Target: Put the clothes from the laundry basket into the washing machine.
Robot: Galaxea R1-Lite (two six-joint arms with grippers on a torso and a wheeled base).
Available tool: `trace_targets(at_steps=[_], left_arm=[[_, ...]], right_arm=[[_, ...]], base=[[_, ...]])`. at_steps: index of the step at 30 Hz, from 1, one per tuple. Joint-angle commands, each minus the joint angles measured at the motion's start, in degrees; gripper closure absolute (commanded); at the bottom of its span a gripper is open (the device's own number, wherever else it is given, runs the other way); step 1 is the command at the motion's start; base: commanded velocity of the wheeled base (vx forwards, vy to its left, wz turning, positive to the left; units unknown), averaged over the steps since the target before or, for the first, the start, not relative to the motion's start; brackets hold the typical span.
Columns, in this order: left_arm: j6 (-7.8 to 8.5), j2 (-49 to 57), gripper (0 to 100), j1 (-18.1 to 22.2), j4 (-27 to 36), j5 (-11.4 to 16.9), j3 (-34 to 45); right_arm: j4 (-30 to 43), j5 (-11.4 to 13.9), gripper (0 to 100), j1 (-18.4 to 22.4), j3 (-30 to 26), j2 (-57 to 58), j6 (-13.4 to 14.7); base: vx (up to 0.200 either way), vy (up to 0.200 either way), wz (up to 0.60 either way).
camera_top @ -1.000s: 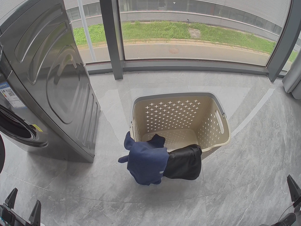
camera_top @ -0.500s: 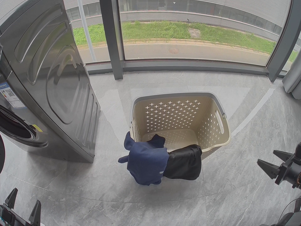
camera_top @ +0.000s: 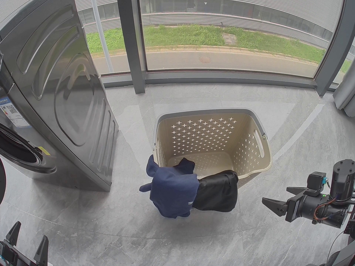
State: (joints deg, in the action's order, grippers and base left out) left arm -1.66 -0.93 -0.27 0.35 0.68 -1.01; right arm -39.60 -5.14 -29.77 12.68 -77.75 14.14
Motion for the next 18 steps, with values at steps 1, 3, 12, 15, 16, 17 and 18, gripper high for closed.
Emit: trace_targets(at_steps=[1,3,12,15,16,17,18], left_arm=[[-0.01,0.9,0,0.0,0.0,0.0,0.9],[-0.01,0.9,0,0.0,0.0,0.0,0.9],[-0.01,0.9,0,0.0,0.0,0.0,0.9],[-0.01,0.9,0,0.0,0.0,0.0,0.9],[-0.01,0.9,0,0.0,0.0,0.0,0.9],[-0.01,0.9,0,0.0,0.0,0.0,0.9],[-0.01,0.9,0,0.0,0.0,0.0,0.9]], right_arm=[[0.0,0.0,0,-0.4,0.1,-3.5,0.1],[0.0,0.0,0,-0.4,0.1,-3.7,0.1],[0.0,0.0,0,-0.8,-0.1,-5.2,0.2],[-0.7,-0.6,0,-1.6,0.5,-7.5,0.8],[-1.4,-0.8,0,-2.4,0.7,-8.4,1.6],[-1.6,-0.9,0,-2.7,0.7,-8.7,1.9],[-3.0,-1.9,0,-4.1,0.9,-10.5,3.4]], base=[[0.0,0.0,0.0],[0.0,0.0,0.0],[0.0,0.0,0.0],[0.0,0.0,0.0],[0.0,0.0,0.0],[0.0,0.0,0.0],[0.0,0.0,0.0]])
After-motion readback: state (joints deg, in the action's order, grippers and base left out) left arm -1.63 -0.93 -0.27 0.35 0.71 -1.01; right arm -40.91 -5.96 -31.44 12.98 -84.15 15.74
